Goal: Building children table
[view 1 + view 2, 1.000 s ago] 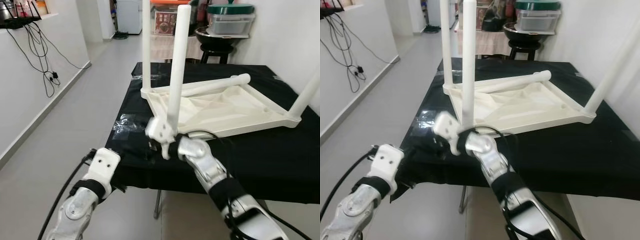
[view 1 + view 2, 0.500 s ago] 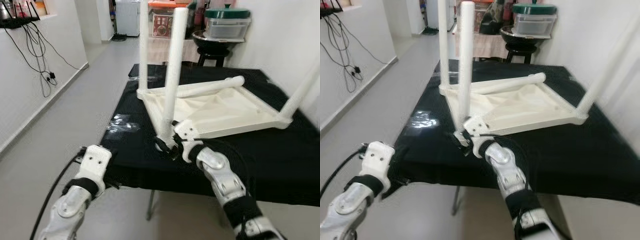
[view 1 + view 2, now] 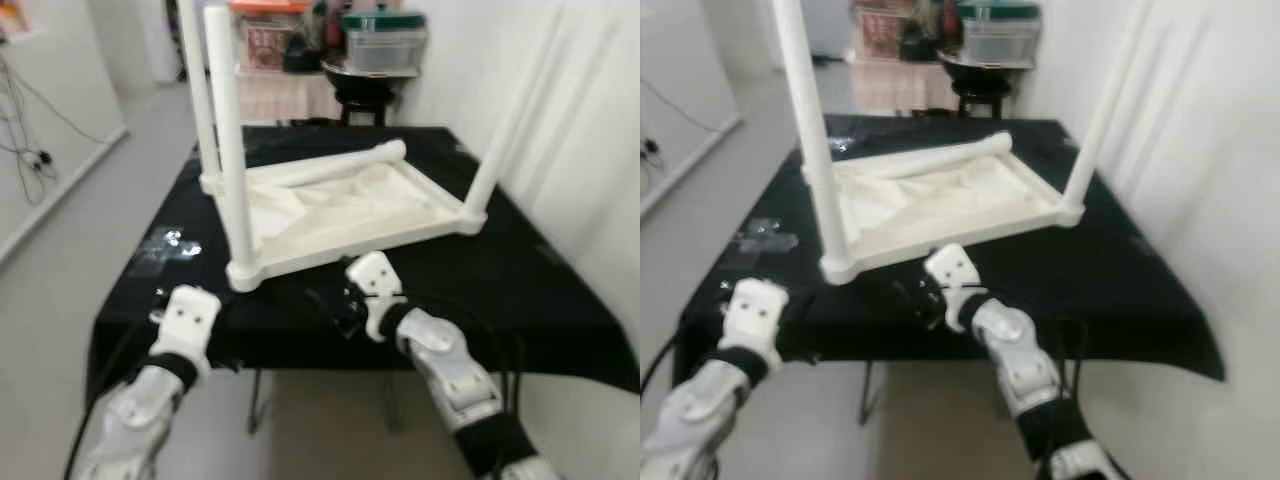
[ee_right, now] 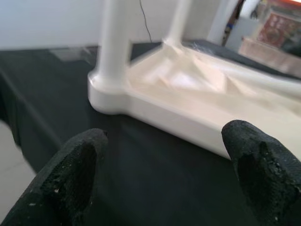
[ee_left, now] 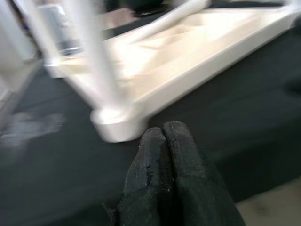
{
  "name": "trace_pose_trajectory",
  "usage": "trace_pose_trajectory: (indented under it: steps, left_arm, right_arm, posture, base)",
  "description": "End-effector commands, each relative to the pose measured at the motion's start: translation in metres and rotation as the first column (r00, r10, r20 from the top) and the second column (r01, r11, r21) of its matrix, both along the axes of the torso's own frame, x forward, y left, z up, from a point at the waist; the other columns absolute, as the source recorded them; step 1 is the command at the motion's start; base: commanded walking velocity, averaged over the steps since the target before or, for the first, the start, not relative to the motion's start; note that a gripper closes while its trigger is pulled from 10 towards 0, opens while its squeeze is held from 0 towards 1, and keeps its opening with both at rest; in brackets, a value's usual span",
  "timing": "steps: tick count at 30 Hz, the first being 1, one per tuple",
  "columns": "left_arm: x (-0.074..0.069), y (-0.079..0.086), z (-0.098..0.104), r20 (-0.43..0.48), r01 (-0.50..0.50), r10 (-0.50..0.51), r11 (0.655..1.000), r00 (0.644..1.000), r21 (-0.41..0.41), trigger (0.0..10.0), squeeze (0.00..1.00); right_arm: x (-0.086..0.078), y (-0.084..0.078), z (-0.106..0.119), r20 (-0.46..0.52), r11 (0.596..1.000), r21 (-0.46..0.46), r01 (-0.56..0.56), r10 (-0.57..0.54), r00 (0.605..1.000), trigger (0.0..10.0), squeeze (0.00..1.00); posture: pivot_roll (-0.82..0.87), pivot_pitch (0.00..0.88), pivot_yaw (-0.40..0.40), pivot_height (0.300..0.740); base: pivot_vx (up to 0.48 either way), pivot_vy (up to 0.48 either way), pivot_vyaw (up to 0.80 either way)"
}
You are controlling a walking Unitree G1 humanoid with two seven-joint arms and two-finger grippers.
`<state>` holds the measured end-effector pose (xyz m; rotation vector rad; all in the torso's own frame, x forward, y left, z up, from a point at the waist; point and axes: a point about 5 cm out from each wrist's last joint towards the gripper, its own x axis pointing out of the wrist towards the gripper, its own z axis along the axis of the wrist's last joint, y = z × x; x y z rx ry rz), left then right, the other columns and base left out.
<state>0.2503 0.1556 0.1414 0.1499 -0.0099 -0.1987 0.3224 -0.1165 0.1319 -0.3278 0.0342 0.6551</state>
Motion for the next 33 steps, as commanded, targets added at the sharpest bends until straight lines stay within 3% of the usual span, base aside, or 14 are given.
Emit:
trace_pose_trajectory:
  steps: [1, 4, 8, 15, 19, 22, 28, 31, 32, 33]
  left_arm:
    - [0.000, 0.005, -0.001, -0.009, -0.015, 0.015, 1.000, 1.000, -0.009, 10.0, 0.00]
    - [0.000, 0.005, -0.002, -0.010, -0.012, 0.012, 1.000, 1.000, -0.012, 10.0, 0.00]
    - [0.000, 0.005, -0.003, -0.014, -0.006, 0.006, 1.000, 1.000, -0.017, 10.0, 0.00]
    - [0.000, 0.002, -0.004, -0.014, 0.015, -0.015, 1.000, 1.000, -0.014, 10.0, 0.00]
    - [0.000, 0.000, -0.004, -0.015, 0.025, -0.025, 1.000, 1.000, -0.010, 10.0, 0.00]
    - [0.000, -0.001, -0.004, -0.016, 0.033, -0.033, 0.999, 0.999, -0.004, 10.0, 0.00]
    - [-0.001, -0.005, -0.003, -0.016, 0.074, -0.074, 0.997, 0.997, 0.016, 10.0, 0.00]
    - [-0.002, -0.008, -0.004, -0.027, 0.105, -0.105, 0.994, 0.994, 0.010, 10.0, 0.00]
    - [-0.006, -0.017, -0.004, -0.041, 0.181, -0.182, 0.983, 0.983, -0.005, 10.0, 0.00]
    - [-0.006, -0.017, -0.004, -0.041, 0.181, -0.182, 0.983, 0.983, -0.005, 10.0, 0.00]
  right_arm:
    - [-0.001, 0.002, 0.007, 0.024, 1.000, -0.005, -0.007, 0.007, 1.000, 10.0, 0.00]
    - [-0.002, 0.003, 0.005, 0.015, 1.000, -0.016, -0.026, 0.026, 1.000, 10.0, 0.00]
    - [-0.003, 0.004, 0.008, 0.031, 0.999, 0.045, -0.030, 0.029, 0.999, 10.0, 0.00]
    - [0.002, 0.003, 0.010, 0.065, 0.998, -0.056, -0.024, 0.027, 0.998, 10.0, 0.00]
    - [0.002, 0.004, 0.007, 0.061, 0.985, -0.143, -0.099, 0.109, 0.992, 10.0, 0.00]
    - [0.002, 0.003, 0.009, 0.036, 0.975, -0.153, -0.158, 0.166, 0.986, 10.0, 0.00]
    - [0.011, -0.011, 0.019, 0.007, 0.898, -0.341, -0.277, 0.297, 0.955, 10.0, 0.00]
    - [0.014, -0.014, 0.023, 0.000, 0.874, -0.388, -0.293, 0.318, 0.948, 10.0, 0.00]
    - [0.020, -0.015, 0.033, -0.009, 0.836, -0.445, -0.321, 0.354, 0.935, 10.0, 0.00]
    - [0.020, -0.015, 0.033, -0.009, 0.836, -0.445, -0.321, 0.354, 0.935, 10.0, 0.00]
  posture:
    - [0.01, 0.000, -0.020, 0.740]
    - [0.01, 0.000, -0.016, 0.740]
    - [0.01, 0.000, -0.015, 0.740]
    - [0.01, 0.000, -0.017, 0.740]
    - [0.01, 0.000, -0.019, 0.740]
    - [0.02, 0.000, -0.019, 0.740]
    - [0.02, 0.000, -0.018, 0.740]
    - [0.02, 0.000, -0.019, 0.740]
    - [0.03, 0.000, -0.021, 0.740]
    - [0.03, 0.000, -0.021, 0.740]
  base:
    - [0.000, 0.000, 0.00]
    - [0.350, 0.000, 0.71]
    - [0.409, 0.000, 0.80]
    - [0.411, 0.000, 0.49]
    - [0.411, 0.000, 0.00]
    - [0.364, 0.000, 0.00]
    - [0.046, 0.000, 0.00]
    - [0.000, 0.000, 0.00]
    - [0.000, 0.000, 0.00]
    - [0.000, 0.000, 0.00]
